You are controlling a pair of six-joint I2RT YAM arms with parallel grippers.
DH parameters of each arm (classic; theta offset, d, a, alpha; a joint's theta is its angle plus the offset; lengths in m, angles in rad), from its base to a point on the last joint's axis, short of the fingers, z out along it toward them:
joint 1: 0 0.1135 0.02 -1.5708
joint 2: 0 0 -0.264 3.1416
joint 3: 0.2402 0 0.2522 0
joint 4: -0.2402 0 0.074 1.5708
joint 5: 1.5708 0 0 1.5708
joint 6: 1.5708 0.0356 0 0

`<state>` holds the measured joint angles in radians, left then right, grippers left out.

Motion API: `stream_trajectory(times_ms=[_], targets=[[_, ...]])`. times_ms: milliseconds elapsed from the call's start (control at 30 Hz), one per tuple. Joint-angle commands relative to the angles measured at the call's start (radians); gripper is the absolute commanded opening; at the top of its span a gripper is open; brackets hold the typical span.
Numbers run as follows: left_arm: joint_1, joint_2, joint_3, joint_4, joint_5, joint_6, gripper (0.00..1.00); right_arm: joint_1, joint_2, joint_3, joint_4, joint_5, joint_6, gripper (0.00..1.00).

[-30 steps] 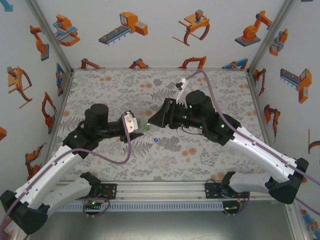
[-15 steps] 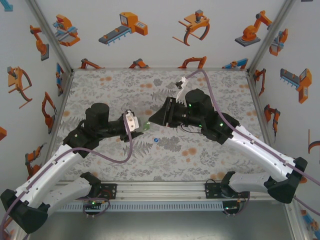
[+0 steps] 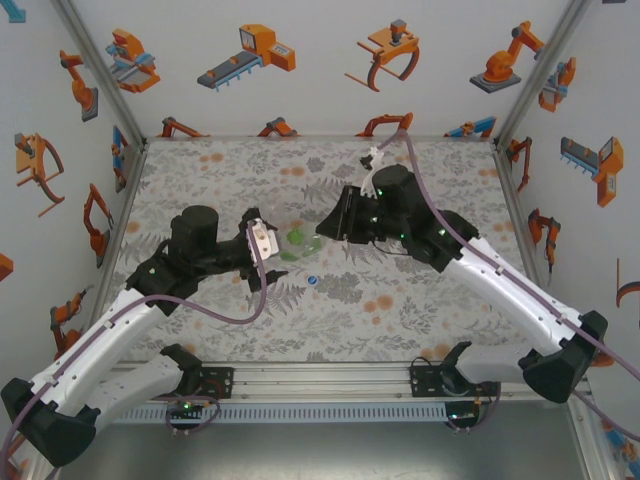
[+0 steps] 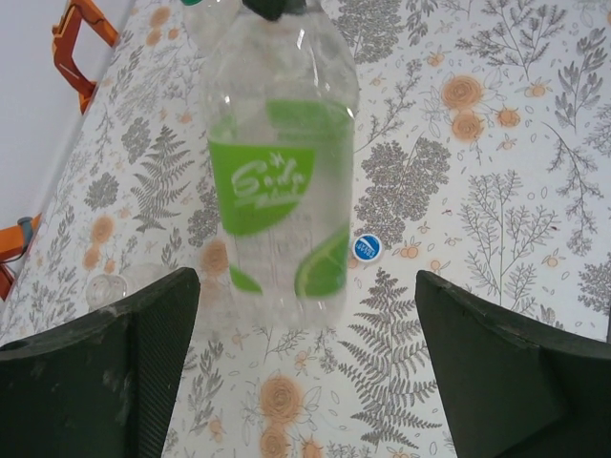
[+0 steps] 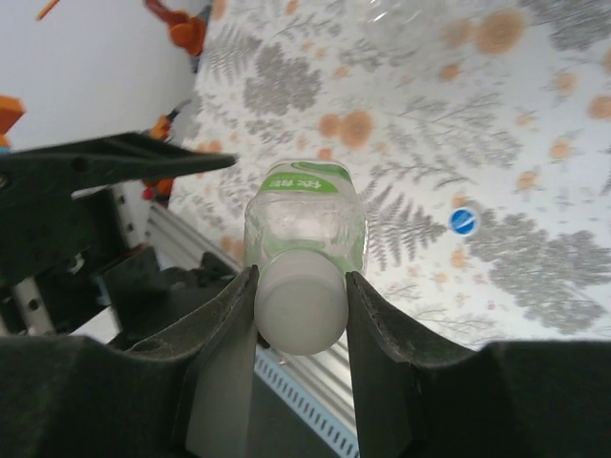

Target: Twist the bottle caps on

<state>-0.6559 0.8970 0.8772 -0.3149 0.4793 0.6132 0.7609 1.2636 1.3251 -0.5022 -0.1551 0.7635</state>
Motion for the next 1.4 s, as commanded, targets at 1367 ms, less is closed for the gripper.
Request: stream_trajectory(times_ms=[1367], targets=[[0.139, 0.074, 0.098, 0.101, -0.263, -0.406, 0.85, -0.240, 0.823, 0.706, -0.426, 0.289, -0.490, 0.09]])
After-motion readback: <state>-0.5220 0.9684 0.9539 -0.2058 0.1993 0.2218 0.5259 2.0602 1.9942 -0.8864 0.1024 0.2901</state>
